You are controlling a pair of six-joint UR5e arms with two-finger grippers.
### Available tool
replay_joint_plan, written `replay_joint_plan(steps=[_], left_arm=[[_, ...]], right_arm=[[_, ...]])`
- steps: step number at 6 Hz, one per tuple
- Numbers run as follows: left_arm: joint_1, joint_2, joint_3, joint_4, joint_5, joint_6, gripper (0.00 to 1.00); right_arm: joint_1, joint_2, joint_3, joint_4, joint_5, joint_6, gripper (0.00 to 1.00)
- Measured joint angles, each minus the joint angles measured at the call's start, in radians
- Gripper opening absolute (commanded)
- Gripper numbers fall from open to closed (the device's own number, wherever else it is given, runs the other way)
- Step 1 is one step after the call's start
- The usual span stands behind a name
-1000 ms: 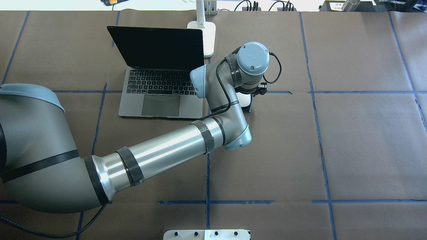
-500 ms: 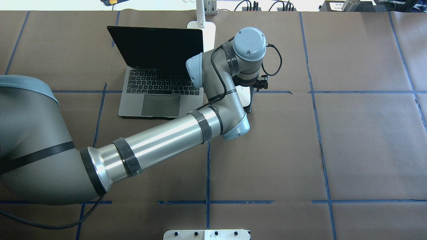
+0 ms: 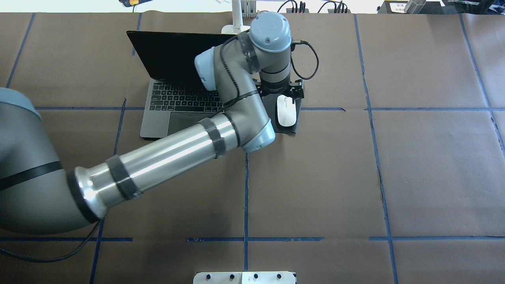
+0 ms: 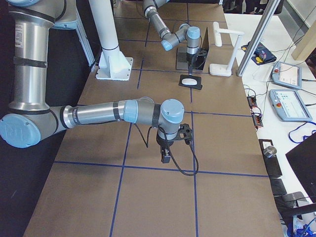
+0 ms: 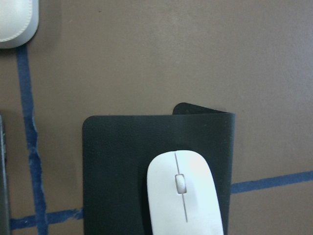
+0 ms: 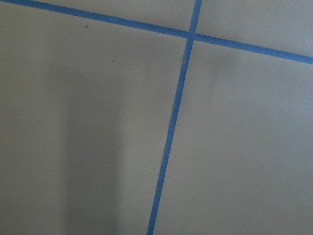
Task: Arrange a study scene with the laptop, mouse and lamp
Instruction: 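Release the mouse and withdraw the left arm away from the table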
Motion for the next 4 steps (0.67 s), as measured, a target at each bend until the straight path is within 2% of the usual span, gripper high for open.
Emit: replay_joint_plan(steps=[2, 4], left_arm=[[-0.012, 0.258, -0.444, 0.225, -0.016, 0.089, 1.00], [-0.058, 0.502, -0.785, 0.386, -0.019, 0.254, 1.00]], right_arm=[[0.000, -0.021, 0.004, 0.031, 0.000, 0.002, 1.00], [0.000, -0.039, 0.003, 0.048, 0.001, 0.001, 1.00]])
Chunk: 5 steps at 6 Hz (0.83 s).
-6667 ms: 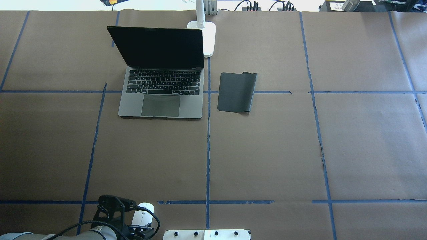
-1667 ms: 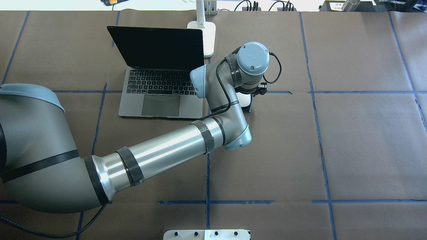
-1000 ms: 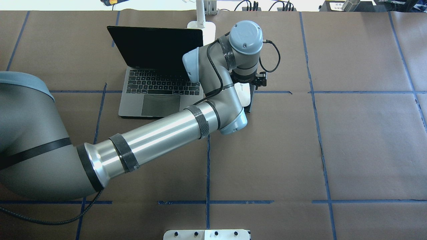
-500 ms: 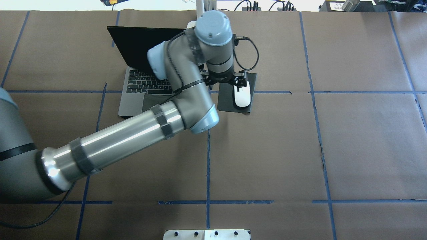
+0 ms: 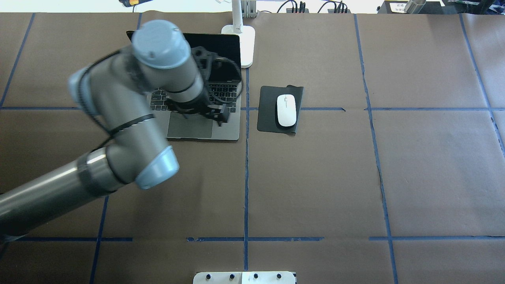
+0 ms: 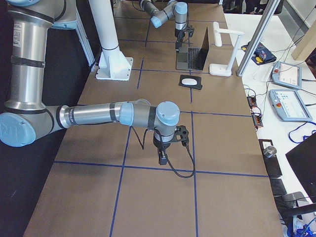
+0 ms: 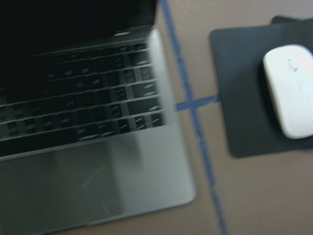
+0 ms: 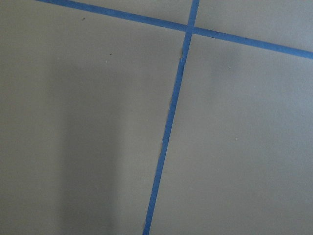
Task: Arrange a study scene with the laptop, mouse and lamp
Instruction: 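Release the mouse and withdraw the left arm away from the table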
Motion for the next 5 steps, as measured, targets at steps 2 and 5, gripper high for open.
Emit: replay_joint_plan(steps=[2, 5], left_arm=[[-0.098, 0.185, -0.204, 0.117, -0.005, 0.241, 1.00], [-0.431, 0.474, -0.255, 0.147, -0.149, 0.684, 1.00]], right_arm=[[-0.001, -0.021, -0.004, 0.033, -0.001, 0.015, 1.00], [-0.002, -0.034, -0.002, 0.058, 0.001, 0.056, 1.00]])
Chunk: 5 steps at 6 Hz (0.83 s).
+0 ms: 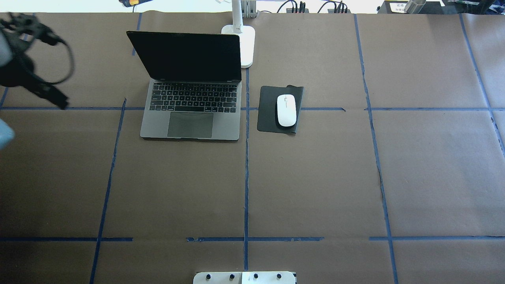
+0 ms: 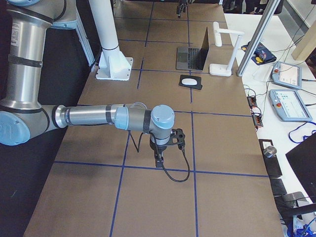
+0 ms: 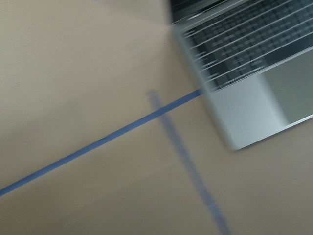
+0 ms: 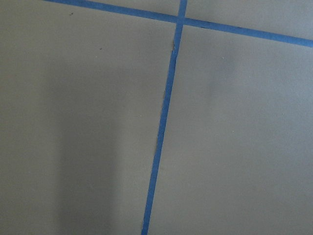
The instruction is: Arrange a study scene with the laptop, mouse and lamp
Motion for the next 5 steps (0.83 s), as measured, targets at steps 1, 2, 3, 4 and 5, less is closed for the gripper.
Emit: replay_joint_plan(steps=[1, 2, 3, 4, 5], left_arm=[[-0.109, 0.096, 0.010, -0.006, -0.028, 0.137, 1.00], [-0.211, 0.176, 0.032, -0.009, -0.058, 0.249, 1.00], [-0.295, 0.219, 0.078, -0.011, -0.082, 0.336, 1.00], [-0.360, 0.243, 0.126, -0.012, -0.093, 0.392, 1.00], [-0.398, 0.268, 0.153, -0.013, -0.098, 0.407, 1.00]], right_arm=[[0.000, 0.000, 0.000, 0.001, 0.000, 0.001, 1.00], [0.000, -0.001, 0.000, 0.001, 0.000, 0.001, 1.00], [0.000, -0.001, -0.001, 0.001, 0.000, 0.001, 1.00], [0.000, -0.001, -0.001, 0.001, 0.000, 0.001, 1.00], [0.000, -0.001, -0.001, 0.001, 0.000, 0.000, 1.00]])
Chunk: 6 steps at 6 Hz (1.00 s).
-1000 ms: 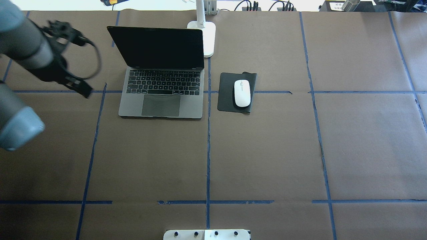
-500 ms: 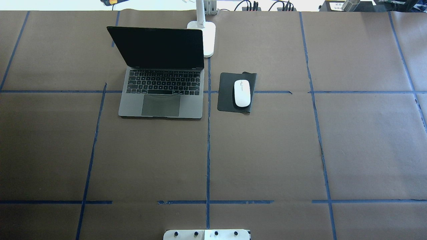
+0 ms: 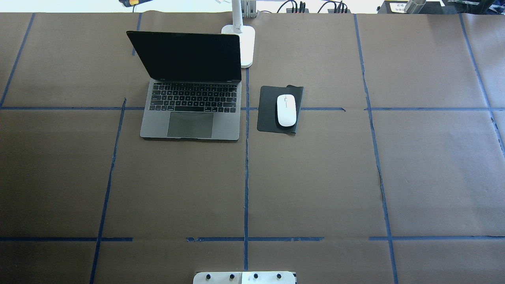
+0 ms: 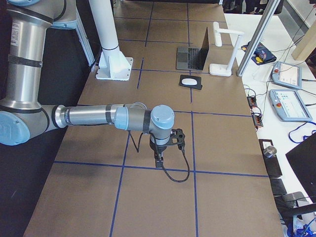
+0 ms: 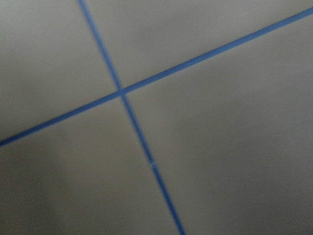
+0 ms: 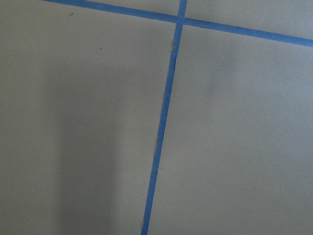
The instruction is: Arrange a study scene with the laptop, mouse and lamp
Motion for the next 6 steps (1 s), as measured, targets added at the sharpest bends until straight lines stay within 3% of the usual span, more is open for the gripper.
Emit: replay_joint_plan(steps=[2, 6], left_arm=[[-0.031, 0.037, 0.024, -0.001, -0.002, 0.004, 1.00], [-0.035, 0.016, 0.073, -0.008, -0.002, -0.027, 1.00]], right_arm=[[0.000, -0.001, -0.004, 0.013, -0.001, 0.000, 1.00], [0.000, -0.002, -0.004, 0.020, -0.002, 0.002, 1.00]])
